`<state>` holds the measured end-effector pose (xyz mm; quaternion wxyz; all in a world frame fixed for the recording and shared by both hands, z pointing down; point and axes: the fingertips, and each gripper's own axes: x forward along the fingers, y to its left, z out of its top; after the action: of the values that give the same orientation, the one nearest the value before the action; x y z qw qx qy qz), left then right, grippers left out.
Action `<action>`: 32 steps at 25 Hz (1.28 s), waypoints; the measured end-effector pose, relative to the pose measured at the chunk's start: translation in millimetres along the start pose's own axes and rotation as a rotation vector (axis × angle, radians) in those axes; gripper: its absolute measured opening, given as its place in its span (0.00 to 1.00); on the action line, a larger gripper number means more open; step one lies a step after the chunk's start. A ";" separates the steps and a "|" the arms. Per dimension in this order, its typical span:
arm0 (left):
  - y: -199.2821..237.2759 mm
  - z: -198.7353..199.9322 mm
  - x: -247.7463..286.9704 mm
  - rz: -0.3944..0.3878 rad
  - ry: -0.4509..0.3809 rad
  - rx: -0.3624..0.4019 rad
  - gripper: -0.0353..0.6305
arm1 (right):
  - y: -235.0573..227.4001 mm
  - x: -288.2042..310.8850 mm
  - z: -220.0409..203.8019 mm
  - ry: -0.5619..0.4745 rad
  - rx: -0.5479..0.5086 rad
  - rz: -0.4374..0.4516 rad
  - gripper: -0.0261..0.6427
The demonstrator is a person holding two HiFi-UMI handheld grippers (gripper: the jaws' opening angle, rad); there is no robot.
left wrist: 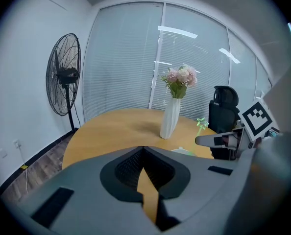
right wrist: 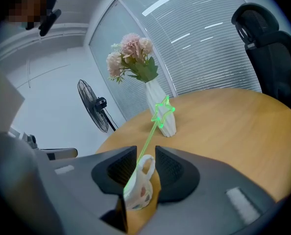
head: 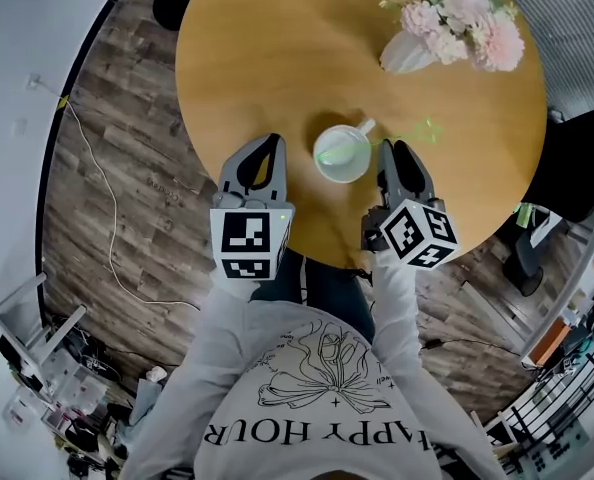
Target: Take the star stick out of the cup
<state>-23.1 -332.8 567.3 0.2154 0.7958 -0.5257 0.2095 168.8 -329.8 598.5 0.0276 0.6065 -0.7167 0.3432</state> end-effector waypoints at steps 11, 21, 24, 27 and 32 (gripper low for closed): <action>5.3 -5.1 6.5 0.017 0.020 -0.030 0.06 | 4.9 15.6 2.3 0.005 0.011 0.050 0.22; 5.4 -3.5 2.4 0.035 0.013 -0.042 0.06 | 17.0 12.3 10.4 -0.021 0.037 0.113 0.09; 4.0 0.4 -2.6 0.038 0.003 -0.045 0.06 | 22.7 7.5 16.5 -0.032 0.035 0.131 0.07; 4.1 8.4 -9.9 0.040 -0.020 -0.043 0.06 | 31.1 2.0 25.2 -0.050 0.025 0.149 0.06; 3.8 22.9 -23.2 0.045 -0.059 -0.035 0.06 | 49.5 -8.1 44.4 -0.091 0.003 0.182 0.06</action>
<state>-32.5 -329.7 536.1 0.2089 0.7858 -0.5531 0.1817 143.7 -344.8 538.2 -0.0369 0.5539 -0.7688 0.3174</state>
